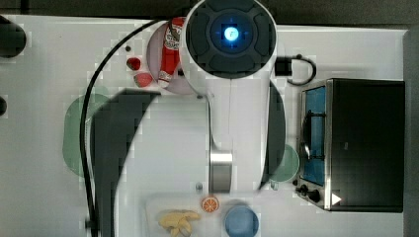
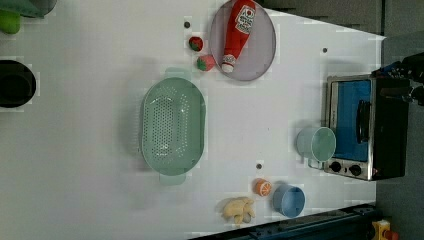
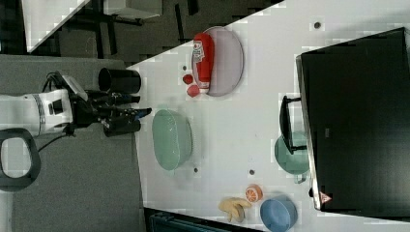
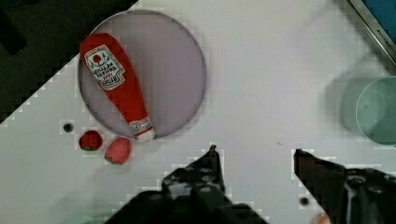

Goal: Drag strainer left to right.

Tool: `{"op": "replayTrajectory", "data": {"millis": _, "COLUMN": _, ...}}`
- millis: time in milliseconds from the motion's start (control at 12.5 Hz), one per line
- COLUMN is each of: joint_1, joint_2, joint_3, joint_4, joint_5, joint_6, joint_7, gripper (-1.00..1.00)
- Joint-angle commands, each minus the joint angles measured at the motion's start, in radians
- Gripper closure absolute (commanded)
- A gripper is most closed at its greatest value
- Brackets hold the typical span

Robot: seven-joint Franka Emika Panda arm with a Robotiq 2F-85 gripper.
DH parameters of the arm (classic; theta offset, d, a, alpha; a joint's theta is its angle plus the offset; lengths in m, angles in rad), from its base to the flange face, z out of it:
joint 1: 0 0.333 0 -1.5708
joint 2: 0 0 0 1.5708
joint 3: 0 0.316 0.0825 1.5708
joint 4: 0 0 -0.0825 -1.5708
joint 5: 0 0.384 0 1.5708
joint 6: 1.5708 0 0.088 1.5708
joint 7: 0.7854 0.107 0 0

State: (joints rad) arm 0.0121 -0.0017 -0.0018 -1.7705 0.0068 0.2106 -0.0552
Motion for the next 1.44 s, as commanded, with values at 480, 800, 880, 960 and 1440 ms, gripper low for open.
{"op": "replayTrajectory", "data": {"millis": 480, "joint_1": -0.020, "joint_2": -0.574, "joint_3": 0.043, "joint_4": -0.308, "joint_5": -0.017, "joint_6": -0.280, "joint_7": 0.057, "gripper": -1.00}}
{"op": "replayTrajectory", "data": {"millis": 800, "joint_1": -0.009, "joint_2": -0.480, "joint_3": 0.239, "joint_4": -0.339, "joint_5": 0.001, "joint_6": -0.164, "joint_7": 0.145, "gripper": -1.00}}
{"op": "replayTrajectory", "data": {"millis": 880, "joint_1": -0.009, "joint_2": -0.445, "joint_3": 0.291, "joint_4": -0.346, "joint_5": 0.001, "joint_6": -0.116, "joint_7": 0.202, "gripper": -1.00}}
{"op": "replayTrajectory", "data": {"millis": 960, "joint_1": -0.008, "joint_2": -0.405, "joint_3": 0.343, "joint_4": -0.352, "joint_5": 0.001, "joint_6": -0.071, "joint_7": 0.273, "gripper": -1.00}}
{"op": "replayTrajectory", "data": {"millis": 1440, "joint_1": -0.008, "joint_2": -0.073, "joint_3": 0.579, "joint_4": -0.360, "joint_5": -0.001, "joint_6": 0.236, "joint_7": 0.856, "gripper": -1.00}}
